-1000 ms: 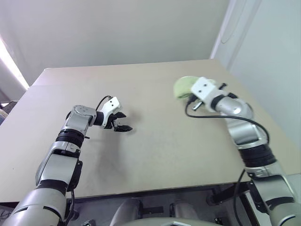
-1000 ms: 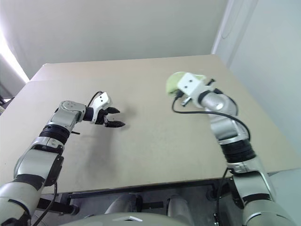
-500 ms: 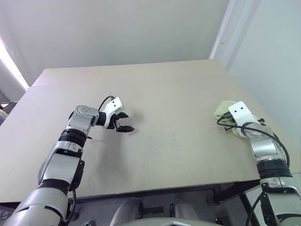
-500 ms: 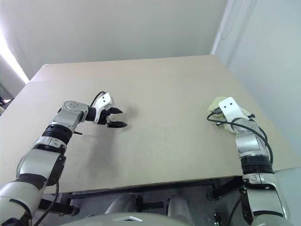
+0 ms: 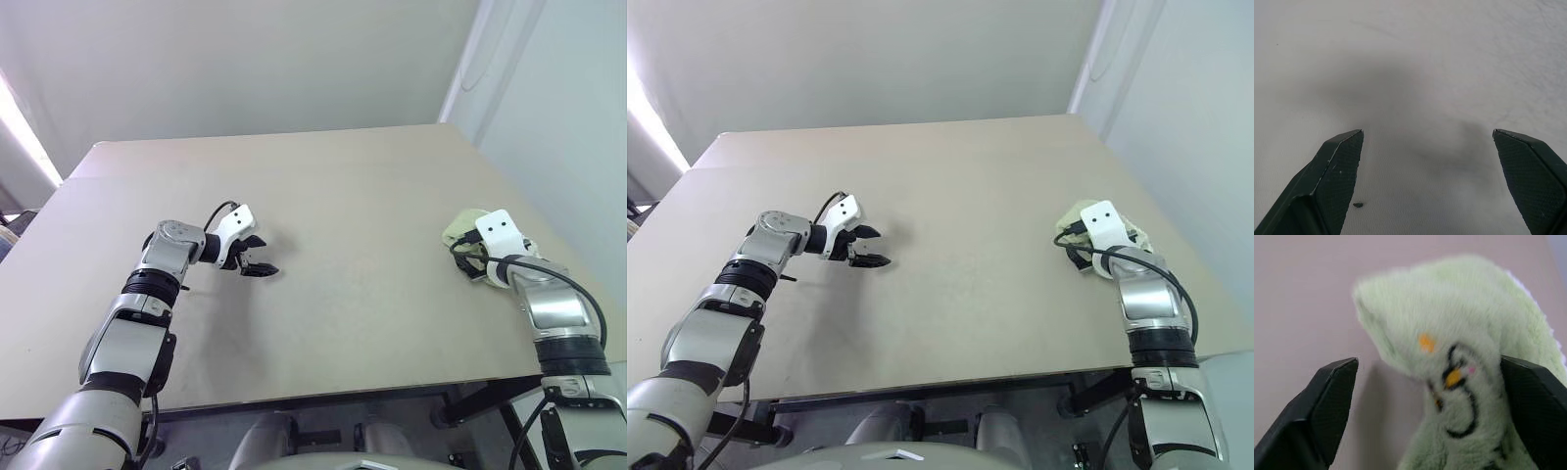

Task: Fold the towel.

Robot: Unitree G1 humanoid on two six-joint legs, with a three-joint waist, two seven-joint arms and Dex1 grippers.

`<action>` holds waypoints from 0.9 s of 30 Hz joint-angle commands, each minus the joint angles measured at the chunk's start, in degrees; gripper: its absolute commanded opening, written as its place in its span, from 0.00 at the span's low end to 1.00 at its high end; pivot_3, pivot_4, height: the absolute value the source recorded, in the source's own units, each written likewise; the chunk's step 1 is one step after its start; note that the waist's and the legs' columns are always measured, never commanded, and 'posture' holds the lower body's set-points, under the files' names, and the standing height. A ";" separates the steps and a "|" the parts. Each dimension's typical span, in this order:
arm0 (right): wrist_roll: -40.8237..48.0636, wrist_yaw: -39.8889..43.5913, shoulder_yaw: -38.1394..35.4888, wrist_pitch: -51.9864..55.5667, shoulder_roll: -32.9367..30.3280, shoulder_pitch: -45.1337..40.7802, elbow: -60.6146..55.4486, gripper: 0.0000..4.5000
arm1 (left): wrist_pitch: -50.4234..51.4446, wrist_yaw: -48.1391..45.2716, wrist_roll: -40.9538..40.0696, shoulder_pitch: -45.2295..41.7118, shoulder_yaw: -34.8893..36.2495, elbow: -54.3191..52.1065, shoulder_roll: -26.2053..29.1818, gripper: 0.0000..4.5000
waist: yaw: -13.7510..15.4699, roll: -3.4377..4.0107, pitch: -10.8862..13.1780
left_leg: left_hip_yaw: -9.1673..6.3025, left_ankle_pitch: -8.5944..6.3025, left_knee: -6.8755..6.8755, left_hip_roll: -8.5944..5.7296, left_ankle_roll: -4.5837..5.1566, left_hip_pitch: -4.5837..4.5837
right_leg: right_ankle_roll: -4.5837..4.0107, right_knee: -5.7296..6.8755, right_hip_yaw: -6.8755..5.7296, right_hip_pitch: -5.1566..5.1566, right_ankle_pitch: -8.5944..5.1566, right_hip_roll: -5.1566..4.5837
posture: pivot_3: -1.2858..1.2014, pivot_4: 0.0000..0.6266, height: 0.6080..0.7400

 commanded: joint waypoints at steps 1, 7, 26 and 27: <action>5.10 0.63 -7.46 3.98 -1.56 -2.12 -6.95 1.00 | -0.80 0.17 0.12 -1.96 0.60 -0.35 0.63 1.00 | 0.08 0.00 0.00 | 0.00 0.00 0.00 0.00 -0.01 -0.01 | 0.00 0.00 0.00 0.00 0.00 0.00 | 0.52 0.00 0.64; 15.05 -6.33 -23.14 8.30 3.45 -8.79 -5.96 1.00 | -0.78 -0.03 0.10 -2.25 0.70 0.19 0.49 1.00 | 0.03 -0.01 0.00 | -0.01 -0.04 -0.01 0.02 -0.07 0.00 | -0.02 0.00 -0.02 0.01 -0.01 -0.02 | 0.52 0.00 0.64; 4.99 -25.31 -12.22 -18.56 12.78 -10.25 37.51 1.00 | -1.50 0.11 0.88 -3.54 0.55 1.25 -0.63 1.00 | -0.40 -0.22 -0.15 | 0.00 -0.02 0.00 0.00 -0.03 0.25 | -0.18 -0.01 -0.01 0.27 -0.07 0.08 | 0.52 0.00 0.64; 4.70 -25.40 -11.58 -18.71 12.48 -9.95 38.53 1.00 | -1.48 0.16 0.87 -3.47 0.57 1.19 -0.60 1.00 | -0.41 -0.35 -0.23 | -0.01 -0.05 0.00 0.00 -0.08 0.37 | -0.19 -0.01 -0.01 0.30 -0.08 0.07 | 0.52 0.00 0.64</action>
